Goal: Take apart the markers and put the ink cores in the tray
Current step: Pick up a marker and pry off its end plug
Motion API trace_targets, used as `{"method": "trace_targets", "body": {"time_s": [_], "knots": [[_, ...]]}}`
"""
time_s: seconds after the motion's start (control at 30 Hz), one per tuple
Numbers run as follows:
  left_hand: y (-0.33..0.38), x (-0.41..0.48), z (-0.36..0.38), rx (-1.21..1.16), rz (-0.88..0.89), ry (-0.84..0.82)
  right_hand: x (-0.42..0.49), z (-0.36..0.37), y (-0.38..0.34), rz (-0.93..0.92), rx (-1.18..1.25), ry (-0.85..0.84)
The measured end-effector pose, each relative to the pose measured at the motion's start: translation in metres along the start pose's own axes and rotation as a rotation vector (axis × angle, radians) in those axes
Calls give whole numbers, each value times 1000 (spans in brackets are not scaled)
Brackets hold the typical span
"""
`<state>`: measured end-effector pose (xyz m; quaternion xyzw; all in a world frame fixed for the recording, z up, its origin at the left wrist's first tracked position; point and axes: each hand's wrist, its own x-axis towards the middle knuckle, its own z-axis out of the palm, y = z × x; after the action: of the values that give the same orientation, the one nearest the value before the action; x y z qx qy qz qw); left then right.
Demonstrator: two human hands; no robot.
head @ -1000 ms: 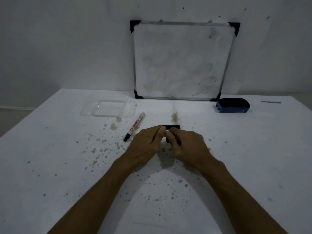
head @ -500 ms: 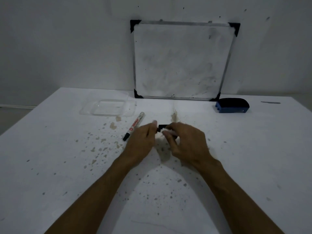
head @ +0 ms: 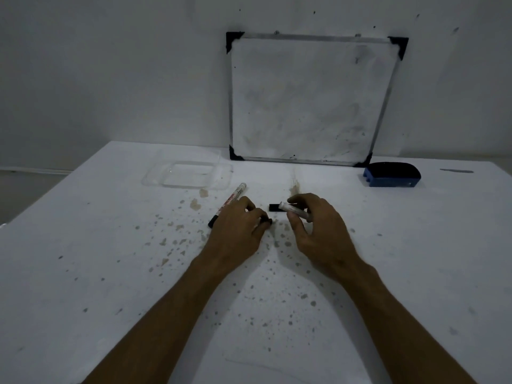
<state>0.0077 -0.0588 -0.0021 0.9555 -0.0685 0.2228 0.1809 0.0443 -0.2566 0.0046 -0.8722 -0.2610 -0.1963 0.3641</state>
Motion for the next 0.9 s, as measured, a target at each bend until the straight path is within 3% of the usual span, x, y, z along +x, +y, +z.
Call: {"method": "trace_targets", "body": {"time_s": [0.13, 0.3, 0.37, 0.47, 0.53, 0.6, 0.73, 0.83, 0.9], "knots": [[3, -1, -5, -55, -43, 23, -1, 1, 1, 67, 16, -3], [24, 1, -9, -678, -234, 12, -1, -3, -7, -32, 70, 24], [29, 2, -5, -799, -276, 34, -2, -2, -10, -96, 55, 21], [30, 4, -2, -925, -387, 97, -1, -1, -16, -143, -34, 177], [26, 5, -2, -1003, -468, 135, 0, -2, -25, -107, 48, 335], [22, 8, -2, -1103, -544, 162, 0, -2, -33, 46, 200, 327], [23, 6, 2, -1242, -586, 113, -1, 8, -41, 632, 654, 111], [30, 4, 6, -1237, -561, 18, 0, 8, -36, 705, 842, 161], [36, 5, 5, -1448, -655, -81, 2, 6, -31, 698, 880, 167]]}}
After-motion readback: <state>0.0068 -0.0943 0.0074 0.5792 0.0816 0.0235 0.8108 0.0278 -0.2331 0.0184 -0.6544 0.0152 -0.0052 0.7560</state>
